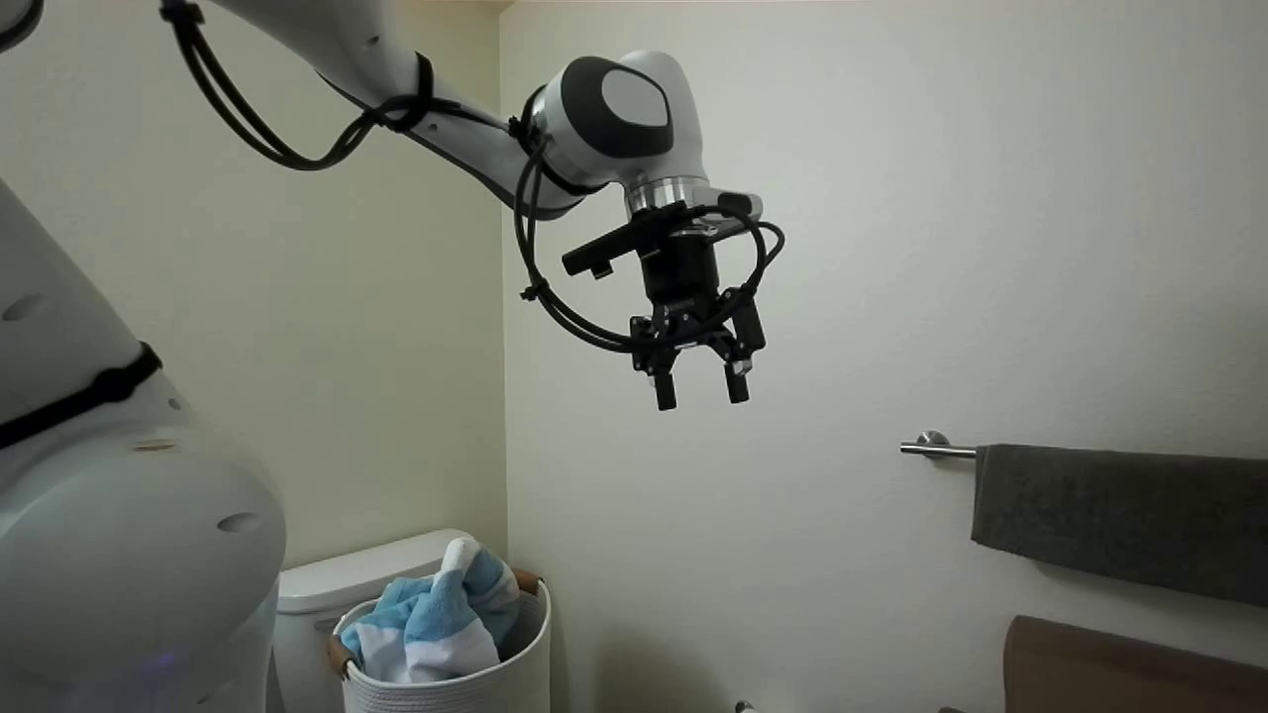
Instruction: Put the towel on the couch
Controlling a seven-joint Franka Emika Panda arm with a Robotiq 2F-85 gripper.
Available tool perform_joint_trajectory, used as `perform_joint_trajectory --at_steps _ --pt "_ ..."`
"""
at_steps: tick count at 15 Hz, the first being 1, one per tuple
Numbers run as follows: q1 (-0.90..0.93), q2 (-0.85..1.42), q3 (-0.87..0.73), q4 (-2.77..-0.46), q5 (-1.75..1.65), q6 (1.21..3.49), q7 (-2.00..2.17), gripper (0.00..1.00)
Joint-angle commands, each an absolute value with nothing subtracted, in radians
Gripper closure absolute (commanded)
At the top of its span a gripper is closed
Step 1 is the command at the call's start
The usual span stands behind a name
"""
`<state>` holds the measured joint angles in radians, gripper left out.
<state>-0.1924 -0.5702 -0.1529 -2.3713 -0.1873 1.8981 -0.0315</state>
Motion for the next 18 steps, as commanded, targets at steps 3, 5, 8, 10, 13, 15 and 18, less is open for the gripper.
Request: perform_joint_trajectory --at_steps 3,5,8,10,13,15,18 --pt "-0.19 -0.569 -0.155 -2.368 -0.188 1.895 -0.031 0.0" --pt "-0.19 -0.569 -0.155 -2.368 -0.188 1.895 -0.031 0.0" --pt "-0.19 -0.569 -0.155 -2.368 -0.188 1.895 -0.031 0.0" --pt "-0.191 -0.568 -0.152 -2.368 -0.19 1.901 -0.025 0.0" --pt "-0.16 -0.506 -0.142 -2.344 -0.174 1.967 -0.036 0.0" --pt "-0.112 -0.394 -0.111 -2.294 -0.145 2.074 -0.021 0.0" --pt "-0.049 -0.254 -0.064 -2.224 -0.123 2.186 -0.022 0.0"
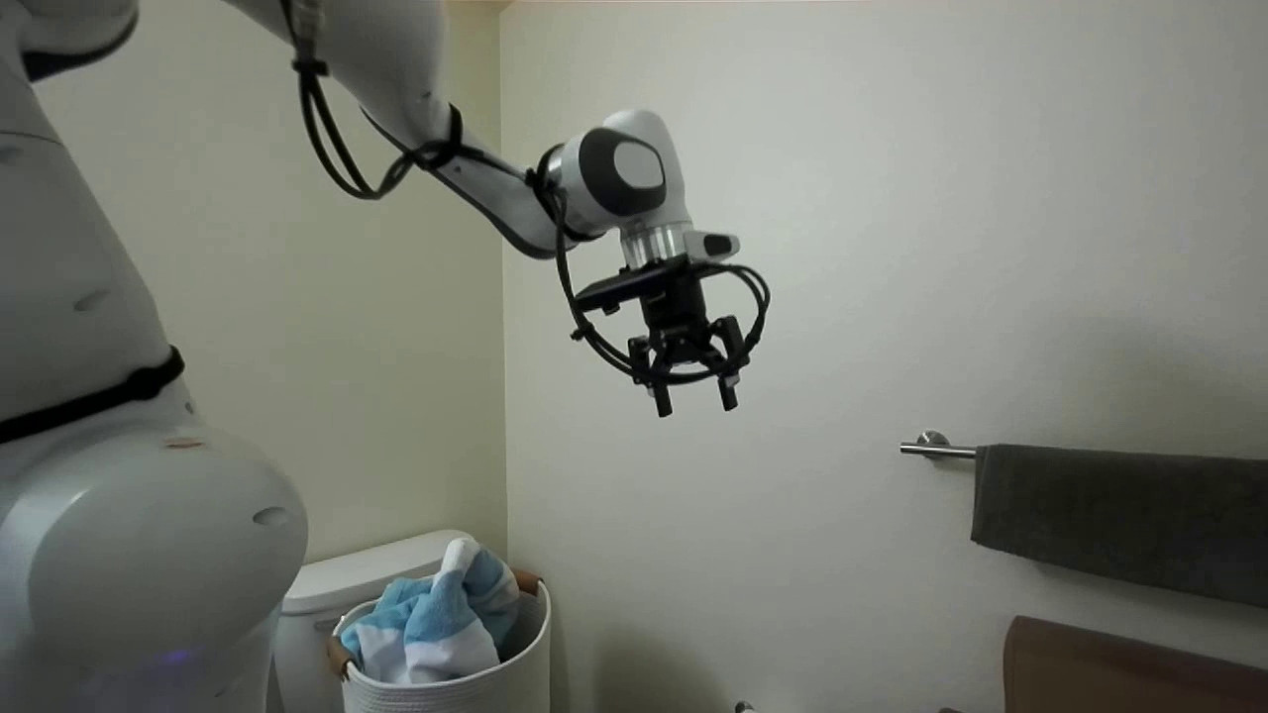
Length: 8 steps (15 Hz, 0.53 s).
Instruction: Put the towel on the couch
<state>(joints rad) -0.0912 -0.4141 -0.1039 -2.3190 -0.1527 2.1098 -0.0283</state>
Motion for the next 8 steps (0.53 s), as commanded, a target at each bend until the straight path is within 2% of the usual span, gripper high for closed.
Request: perform_joint_trajectory --at_steps 1,8 --pt "-0.034 -0.201 -0.041 -2.194 -0.127 2.216 -0.008 0.0" --pt "0.113 0.14 0.112 -1.953 -0.095 2.327 -0.046 0.0"
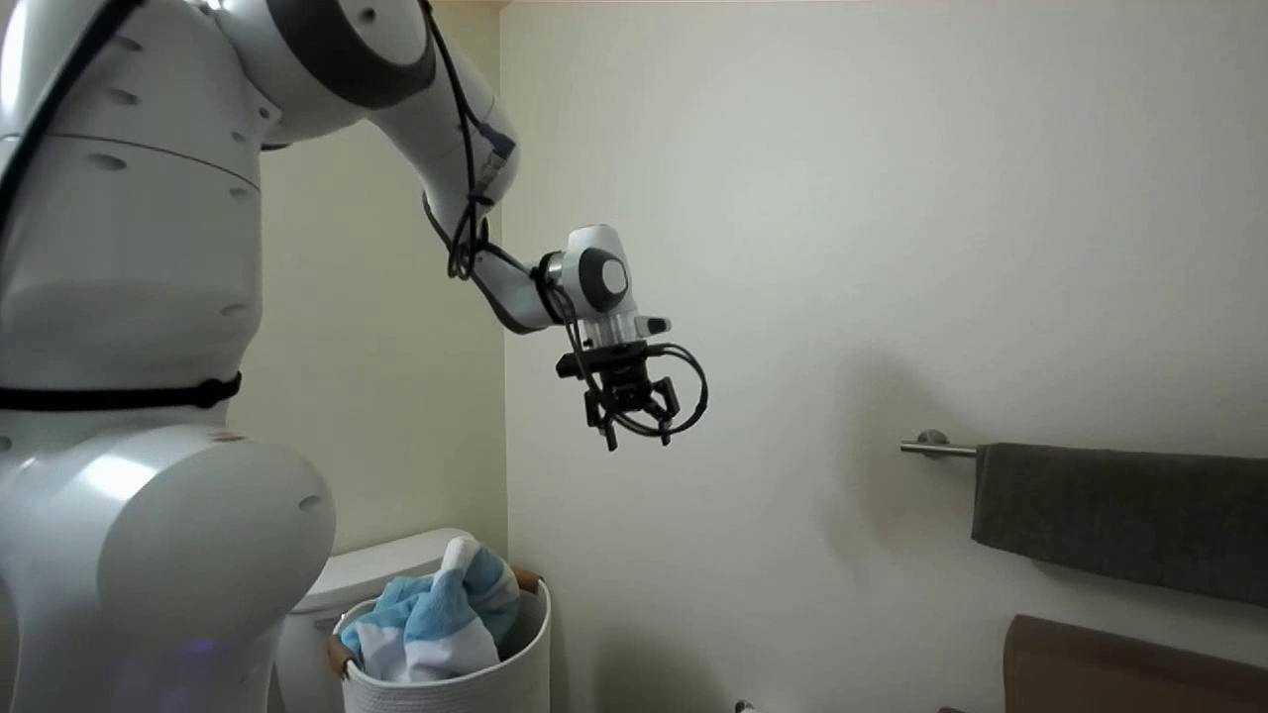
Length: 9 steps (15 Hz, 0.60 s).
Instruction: Put the towel on the couch
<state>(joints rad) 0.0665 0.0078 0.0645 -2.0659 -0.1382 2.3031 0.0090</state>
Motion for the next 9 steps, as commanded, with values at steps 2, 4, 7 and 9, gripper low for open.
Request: perform_joint_trajectory --at_steps 2,4,7,9 --pt "0.158 0.24 0.16 -1.862 -0.066 2.316 -0.078 0.0" --pt "0.198 0.352 0.205 -1.748 -0.042 2.3 -0.11 0.0" --pt "0.248 0.513 0.271 -1.579 0.001 2.264 -0.17 0.0" --pt "0.266 0.591 0.308 -1.498 0.029 2.23 -0.227 0.0"
